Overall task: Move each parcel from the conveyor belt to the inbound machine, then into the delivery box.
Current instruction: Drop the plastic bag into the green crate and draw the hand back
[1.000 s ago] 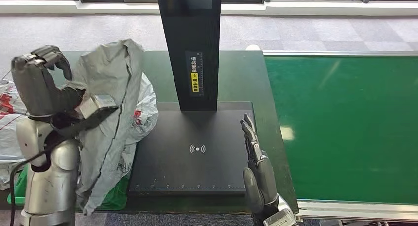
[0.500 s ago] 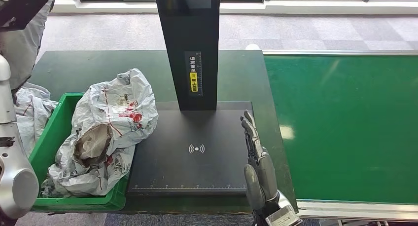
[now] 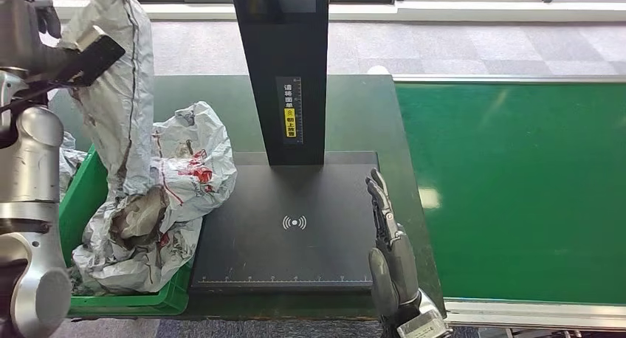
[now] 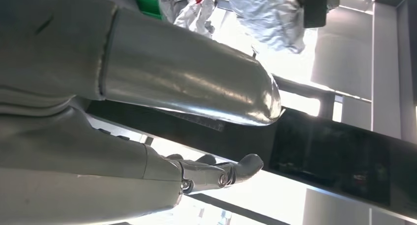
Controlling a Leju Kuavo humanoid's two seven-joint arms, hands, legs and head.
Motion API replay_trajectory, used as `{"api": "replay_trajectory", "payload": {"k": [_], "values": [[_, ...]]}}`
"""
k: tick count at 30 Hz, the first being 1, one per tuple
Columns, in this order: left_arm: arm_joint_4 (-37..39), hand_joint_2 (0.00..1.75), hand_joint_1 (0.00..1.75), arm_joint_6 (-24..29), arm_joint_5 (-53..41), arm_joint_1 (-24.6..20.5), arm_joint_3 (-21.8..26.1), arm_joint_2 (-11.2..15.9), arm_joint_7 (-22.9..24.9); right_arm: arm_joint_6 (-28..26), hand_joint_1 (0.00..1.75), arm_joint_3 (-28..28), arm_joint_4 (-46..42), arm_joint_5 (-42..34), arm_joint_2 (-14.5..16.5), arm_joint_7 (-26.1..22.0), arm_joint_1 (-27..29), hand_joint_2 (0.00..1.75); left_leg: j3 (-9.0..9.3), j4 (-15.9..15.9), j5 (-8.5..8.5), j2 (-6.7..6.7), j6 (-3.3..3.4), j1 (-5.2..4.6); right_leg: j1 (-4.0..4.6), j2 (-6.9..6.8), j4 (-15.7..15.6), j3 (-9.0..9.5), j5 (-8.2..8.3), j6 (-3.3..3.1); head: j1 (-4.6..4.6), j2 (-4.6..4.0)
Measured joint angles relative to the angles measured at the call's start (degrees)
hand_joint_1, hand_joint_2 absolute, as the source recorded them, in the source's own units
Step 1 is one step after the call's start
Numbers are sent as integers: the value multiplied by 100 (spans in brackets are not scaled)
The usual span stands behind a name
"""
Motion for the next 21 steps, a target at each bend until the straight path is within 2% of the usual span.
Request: {"api": "replay_trajectory", "payload": {"k": [4, 12, 21], "values": [[-115, 175, 175, -14, 52, 205, 61, 1, 22, 1, 0, 0, 0, 41, -1, 0, 65, 0, -2, 0, -2, 3, -3, 1, 0, 2, 1, -2, 0, 0, 0, 0], [-368, 175, 175, -434, 33, 352, 204, 295, -58, -2, 0, 0, -1, 89, -2, 0, 78, 0, -3, -2, -3, 2, -4, 3, 3, 0, 2, -3, -4, -5, -1, 0], [-716, 175, 175, -619, 155, 1050, 382, 568, -201, -4, 0, 0, -2, 99, -18, 0, 79, 0, -5, -3, -3, -1, -4, 2, 2, 0, 1, -5, -6, -5, -2, 0]]}}
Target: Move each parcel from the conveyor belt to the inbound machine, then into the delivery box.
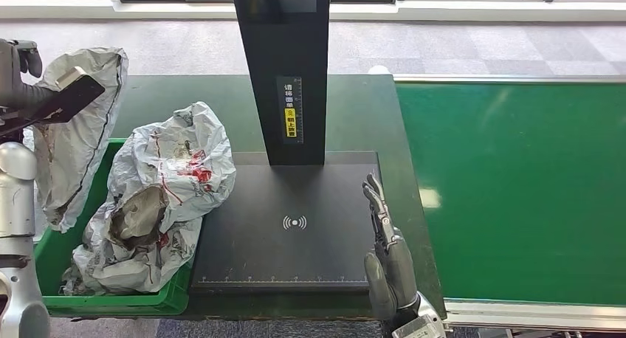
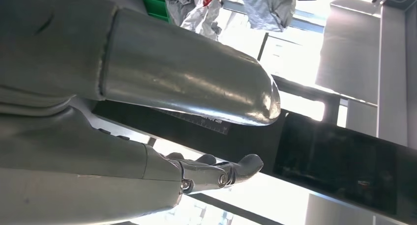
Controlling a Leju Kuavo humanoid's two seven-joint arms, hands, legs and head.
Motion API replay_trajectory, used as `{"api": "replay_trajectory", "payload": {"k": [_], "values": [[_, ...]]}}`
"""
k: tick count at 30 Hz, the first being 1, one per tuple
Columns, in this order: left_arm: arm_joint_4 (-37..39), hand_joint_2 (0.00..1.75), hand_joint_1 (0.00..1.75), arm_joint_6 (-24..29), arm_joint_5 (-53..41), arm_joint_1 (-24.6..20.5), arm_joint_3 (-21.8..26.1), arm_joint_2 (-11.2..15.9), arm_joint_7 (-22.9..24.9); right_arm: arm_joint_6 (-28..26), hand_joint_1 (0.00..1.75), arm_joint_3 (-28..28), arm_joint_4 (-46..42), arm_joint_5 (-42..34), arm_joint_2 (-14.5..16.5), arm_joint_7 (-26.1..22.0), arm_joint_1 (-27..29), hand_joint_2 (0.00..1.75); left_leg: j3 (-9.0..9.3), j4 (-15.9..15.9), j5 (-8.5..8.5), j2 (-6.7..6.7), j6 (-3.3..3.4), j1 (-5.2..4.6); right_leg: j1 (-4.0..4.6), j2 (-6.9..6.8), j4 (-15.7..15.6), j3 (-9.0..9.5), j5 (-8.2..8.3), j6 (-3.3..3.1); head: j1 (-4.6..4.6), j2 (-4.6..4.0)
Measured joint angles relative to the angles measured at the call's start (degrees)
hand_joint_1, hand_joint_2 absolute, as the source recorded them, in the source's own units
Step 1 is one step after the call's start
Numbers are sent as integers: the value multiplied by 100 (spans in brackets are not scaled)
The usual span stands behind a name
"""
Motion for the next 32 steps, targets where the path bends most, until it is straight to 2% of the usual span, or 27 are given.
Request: {"api": "replay_trajectory", "payload": {"k": [5, 6, 9, 10, 13, 16, 18, 21, 24, 29, 31, 32], "values": [[-44, 175, 175, -176, -82, 328, 3, 109, 3, 1, 0, 0, 1, -21, -23, 0, 0, 0, -2, 0, 0, 2, 0, 0, 0, 1, 0, -4, 0, 0, 0, 0], [-48, 175, 147, -227, -87, 356, 3, 131, 5, 1, 0, 0, 1, -23, -28, 0, 0, 0, -2, 0, 0, 1, 0, 0, 0, 1, 0, -3, 0, 0, 1, 0], [-38, 175, 17, -554, -110, 435, -6, 229, 1, 4, 0, 0, 0, -36, -40, 0, -1, 0, -1, 0, 0, 3, 0, 0, 0, 3, 0, -4, 0, 0, 1, 0], [-27, 131, 0, -680, -127, 474, -23, 267, -11, 5, 0, 0, 0, -46, -44, 0, -3, 0, -1, 0, 0, 3, 0, 0, 0, 4, 0, -6, 0, 0, 0, 0], [20, 0, 0, -976, -235, 608, -129, 351, -8, 38, 0, 0, 2, -74, -56, 0, -24, 0, -2, 0, 0, 3, 0, 1, 0, 3, 0, -7, 0, -1, -1, 0], [50, 0, 0, -1403, -289, 724, -306, 477, 123, 150, 0, 0, 4, -66, -63, 2, -110, 0, -5, -1, 0, 8, -1, 3, 1, 6, 1, -7, 0, -1, 1, 0], [28, 0, 0, -1961, -127, 810, -428, 742, 132, 209, 0, 0, 22, -82, -66, 3, -190, 0, -7, -2, -2, 29, -4, 7, 1, 22, 4, -13, 3, -5, 2, 0], [-189, 0, 0, -2954, 449, 1021, -524, 1488, -109, 203, 0, 0, 94, -174, -89, 3, -300, 0, -11, -2, -7, 69, -13, 19, 4, 65, 7, -35, 12, -19, 3, 0], [-567, 0, 0, -3651, 1033, 1232, -536, 2259, -278, 178, 0, 0, 165, -232, -119, 3, -403, 0, -18, -2, -9, 68, -19, 24, 8, 69, 7, -43, 9, -28, 3, 0], [-1394, 0, 0, -4386, 2259, 1670, -368, 3339, 25, 175, 0, 0, 242, -264, -150, 2, -506, 0, -24, -1, -17, 49, -31, 42, 29, 49, 5, -41, -4, -43, 2, 0], [-1639, 0, 0, -4532, 2523, 1720, -276, 3655, 118, 175, 0, 0, 254, -274, -160, 2, -518, 0, -25, -1, -17, 38, -31, 41, 35, 35, 4, -39, -7, -43, 3, 0], [-1691, 0, 0, -4553, 2557, 1727, -254, 3718, 132, 175, 0, 0, 257, -275, -161, 2, -522, 0, -25, -1, -17, 34, -31, 40, 36, 30, 4, -38, -8, -43, 2, 0]]}}
